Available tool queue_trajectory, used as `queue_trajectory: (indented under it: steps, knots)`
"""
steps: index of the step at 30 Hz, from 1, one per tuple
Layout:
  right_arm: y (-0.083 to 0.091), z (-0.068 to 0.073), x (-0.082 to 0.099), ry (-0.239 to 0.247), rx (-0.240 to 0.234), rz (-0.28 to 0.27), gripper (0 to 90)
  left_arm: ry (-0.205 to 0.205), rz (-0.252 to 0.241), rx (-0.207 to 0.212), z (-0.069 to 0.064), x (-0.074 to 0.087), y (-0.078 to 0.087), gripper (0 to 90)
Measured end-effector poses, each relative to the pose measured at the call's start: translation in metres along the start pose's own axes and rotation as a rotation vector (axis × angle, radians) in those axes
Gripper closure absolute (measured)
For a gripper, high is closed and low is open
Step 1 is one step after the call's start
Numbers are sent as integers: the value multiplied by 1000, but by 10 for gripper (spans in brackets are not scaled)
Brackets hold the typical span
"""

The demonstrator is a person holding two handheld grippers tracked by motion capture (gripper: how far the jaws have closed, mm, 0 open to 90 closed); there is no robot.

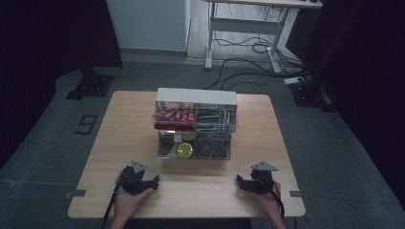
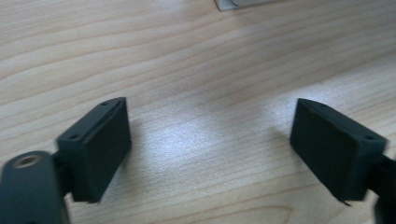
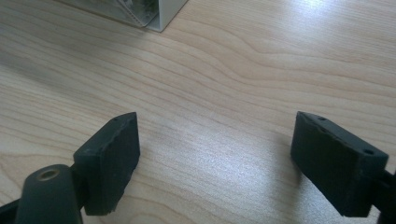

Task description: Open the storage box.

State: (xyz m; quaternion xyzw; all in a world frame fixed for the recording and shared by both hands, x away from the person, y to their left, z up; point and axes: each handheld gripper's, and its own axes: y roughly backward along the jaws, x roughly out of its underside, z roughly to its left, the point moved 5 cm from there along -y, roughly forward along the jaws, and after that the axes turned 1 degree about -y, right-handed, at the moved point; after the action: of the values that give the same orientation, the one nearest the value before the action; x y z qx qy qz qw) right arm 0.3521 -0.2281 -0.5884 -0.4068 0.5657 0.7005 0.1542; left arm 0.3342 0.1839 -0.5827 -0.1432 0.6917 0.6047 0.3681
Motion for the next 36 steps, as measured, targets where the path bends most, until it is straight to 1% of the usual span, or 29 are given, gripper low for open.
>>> queue_trajectory:
  steps: [5, 6, 7, 8, 9, 11, 13, 15, 17, 20, 22, 24, 27, 28, 29, 30, 32, 33, 34, 35, 36]
  knots:
    - [0, -1, -1, -2, 2, -1, 171, 3, -15, -7, -1, 1, 0, 178]
    - [0, -1, -1, -2, 4, -1, 172, 6, -19, -12, -1, 1, 1, 202]
    - [0, -1, -1, -2, 4, -1, 172, 11, -26, -18, -1, 1, 2, 202]
    - [-1, -1, -1, 0, 5, -2, 172, 13, -27, -14, 0, 2, 3, 241]
    - [-1, -1, -1, -1, 5, -2, 172, 13, -27, -14, 0, 2, 3, 247]
    - [0, -1, -1, -1, 6, -2, 174, 22, -33, 1, 0, 2, 5, 279]
    - [0, -1, -1, -1, 6, -2, 175, 36, -54, 13, 1, 1, 9, 308]
    - [0, -1, -1, -2, 6, -2, 175, 43, -58, 8, 2, 0, 10, 318]
    - [0, -1, -1, -2, 6, -1, 177, 64, -82, -10, 4, -1, 15, 345]
    - [0, -1, -1, -4, 6, -3, 180, 74, -95, 1, 4, -2, 18, 354]
    - [0, -2, -1, -5, 8, -3, 183, 81, -109, 10, 3, -3, 22, 408]
    - [0, -2, -1, -6, 7, -4, 183, 92, -121, 0, 3, -3, 24, 430]
    - [0, -2, -1, -6, 7, -4, 184, 98, -124, 10, 3, -5, 27, 502]
    - [0, -2, -1, -6, 7, -4, 184, 108, -125, 21, 3, -7, 31, 532]
    - [0, -2, -1, -5, 6, -4, 185, 108, -125, 21, 3, -7, 31, 558]
    - [0, -2, -1, -5, 6, -4, 185, 113, -125, 26, 3, -8, 33, 558]
    - [0, -2, -1, -3, 3, -5, 187, 115, -130, 32, 3, -11, 37, 608]
    - [0, -3, -1, -3, 2, -6, 194, 108, -129, 37, 3, -12, 38, 645]
    - [0, -3, -1, -8, 1, -8, 197, 102, -133, 57, 2, -15, 41, 689]
    - [0, -3, -1, -8, 1, -8, 197, 102, -133, 57, 2, -15, 41, 710]
    - [0, -3, -1, -10, 0, -8, 199, 98, -140, 80, 0, -20, 45, 733]
